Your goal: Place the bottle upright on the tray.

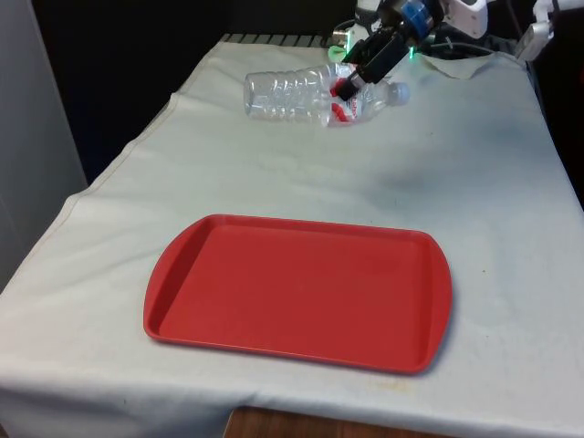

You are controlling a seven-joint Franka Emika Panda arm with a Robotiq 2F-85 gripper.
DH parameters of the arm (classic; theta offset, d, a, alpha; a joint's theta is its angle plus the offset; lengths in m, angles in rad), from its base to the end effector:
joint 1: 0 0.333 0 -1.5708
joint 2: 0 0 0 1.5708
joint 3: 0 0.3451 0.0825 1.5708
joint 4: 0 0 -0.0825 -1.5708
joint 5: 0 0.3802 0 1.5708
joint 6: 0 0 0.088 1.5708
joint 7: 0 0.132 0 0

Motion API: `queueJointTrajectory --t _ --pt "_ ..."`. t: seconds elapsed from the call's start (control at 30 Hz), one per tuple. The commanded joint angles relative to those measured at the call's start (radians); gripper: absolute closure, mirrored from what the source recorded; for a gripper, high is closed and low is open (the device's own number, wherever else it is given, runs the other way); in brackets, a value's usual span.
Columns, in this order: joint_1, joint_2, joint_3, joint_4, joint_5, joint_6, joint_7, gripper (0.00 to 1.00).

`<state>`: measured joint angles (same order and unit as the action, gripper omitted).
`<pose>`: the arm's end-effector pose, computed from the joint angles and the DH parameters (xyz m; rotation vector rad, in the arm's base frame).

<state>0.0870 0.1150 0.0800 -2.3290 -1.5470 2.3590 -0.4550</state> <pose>0.5262 0.0575 0.3081 1.2926 1.7495 -0.2337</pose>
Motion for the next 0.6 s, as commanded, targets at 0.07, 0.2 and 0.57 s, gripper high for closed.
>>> queueJointTrajectory --t 0.07,0.2,0.57 --pt "-0.003 0.004 -0.001 0.017 0.015 0.011 0.009 0.86" --pt "-0.004 0.007 -0.001 0.027 0.018 0.011 0.021 0.86" --pt "-0.007 0.030 -0.001 0.063 0.020 0.020 0.098 0.86"
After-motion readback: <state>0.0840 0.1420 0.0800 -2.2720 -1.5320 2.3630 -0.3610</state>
